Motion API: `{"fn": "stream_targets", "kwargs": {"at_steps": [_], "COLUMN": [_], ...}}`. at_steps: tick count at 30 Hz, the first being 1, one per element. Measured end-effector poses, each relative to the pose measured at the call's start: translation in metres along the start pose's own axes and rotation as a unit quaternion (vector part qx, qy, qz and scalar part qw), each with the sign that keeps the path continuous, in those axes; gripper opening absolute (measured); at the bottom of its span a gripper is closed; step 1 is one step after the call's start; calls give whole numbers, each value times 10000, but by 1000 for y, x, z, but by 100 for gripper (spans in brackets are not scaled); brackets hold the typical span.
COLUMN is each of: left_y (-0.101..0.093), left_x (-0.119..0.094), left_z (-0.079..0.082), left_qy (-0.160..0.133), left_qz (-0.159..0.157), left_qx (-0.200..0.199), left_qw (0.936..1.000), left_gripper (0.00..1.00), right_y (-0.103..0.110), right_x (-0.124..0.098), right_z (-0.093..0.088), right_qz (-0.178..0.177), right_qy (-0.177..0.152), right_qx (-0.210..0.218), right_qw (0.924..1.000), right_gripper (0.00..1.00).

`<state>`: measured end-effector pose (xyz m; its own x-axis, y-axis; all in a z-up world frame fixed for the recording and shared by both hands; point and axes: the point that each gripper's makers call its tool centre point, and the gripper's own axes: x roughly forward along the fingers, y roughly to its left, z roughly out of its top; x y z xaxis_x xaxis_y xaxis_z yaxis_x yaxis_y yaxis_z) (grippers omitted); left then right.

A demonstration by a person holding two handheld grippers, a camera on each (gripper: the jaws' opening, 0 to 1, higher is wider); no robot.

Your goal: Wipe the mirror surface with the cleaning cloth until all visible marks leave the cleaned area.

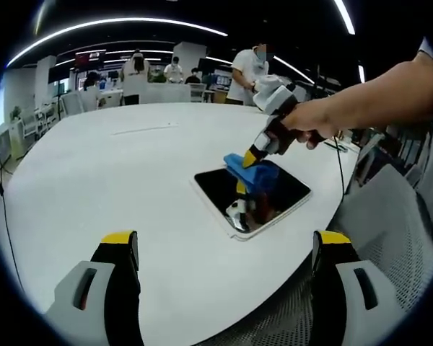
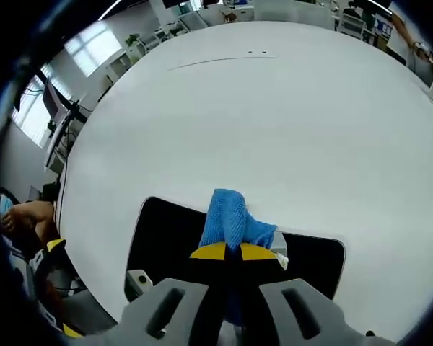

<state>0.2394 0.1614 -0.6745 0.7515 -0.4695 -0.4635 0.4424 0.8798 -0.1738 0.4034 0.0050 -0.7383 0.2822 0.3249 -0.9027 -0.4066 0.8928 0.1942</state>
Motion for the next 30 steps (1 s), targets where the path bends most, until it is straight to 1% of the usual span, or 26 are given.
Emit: {"fn": "stream_targets", "kwargs": {"at_steps": [5,6,9,11,13,15,18,20,22,24,27,30], "left_y": [1,1,1,2,3,3,3,4,2,0,3,1], "left_x": [-1,-1,-1,-1,-1,-1,-1,-1,0,0,0,1], "left_z": [0,1,1,1,1,1,3,3,0,1,0,-1], "left_qy": [-1,-13,-17,-15,-27,-24,-79,-89,4,15,-5,60], "left_qz": [28,23,43,70,82,83,90,108,63,12,72,23], "left_qx": [-60,-54,-69,-77,-89,-77,-90,-120,-59,-32,-90,-13], "left_qw": [10000,10000,10000,9999,9999,9999,9999,9998,10000,10000,9999,10000], "left_gripper": [99,99,99,99,99,99,99,99,99,99,99,99], "right_y": [1,1,2,2,1,1,0,-1,-5,-10,-16,-21], "right_x": [-1,-1,-1,-1,1,2,3,-2,-6,-5,-3,-5], "right_z": [0,0,-1,-1,0,1,1,-1,-3,-3,-2,-2], "right_qz": [43,125,164,107,65,13,26,8,-28,-27,-37,-42], "right_qy": [-56,-72,-45,-21,-38,-42,-34,-25,-49,-69,-70,-79], "right_qx": [11,-200,-325,-140,-183,-129,-123,-194,-87,-29,-114,-87], "right_qw": [10000,9997,9993,9998,9998,9999,9999,9998,9999,10000,9999,9999], "right_gripper": [0,0,0,0,0,0,0,0,0,0,0,0]}}
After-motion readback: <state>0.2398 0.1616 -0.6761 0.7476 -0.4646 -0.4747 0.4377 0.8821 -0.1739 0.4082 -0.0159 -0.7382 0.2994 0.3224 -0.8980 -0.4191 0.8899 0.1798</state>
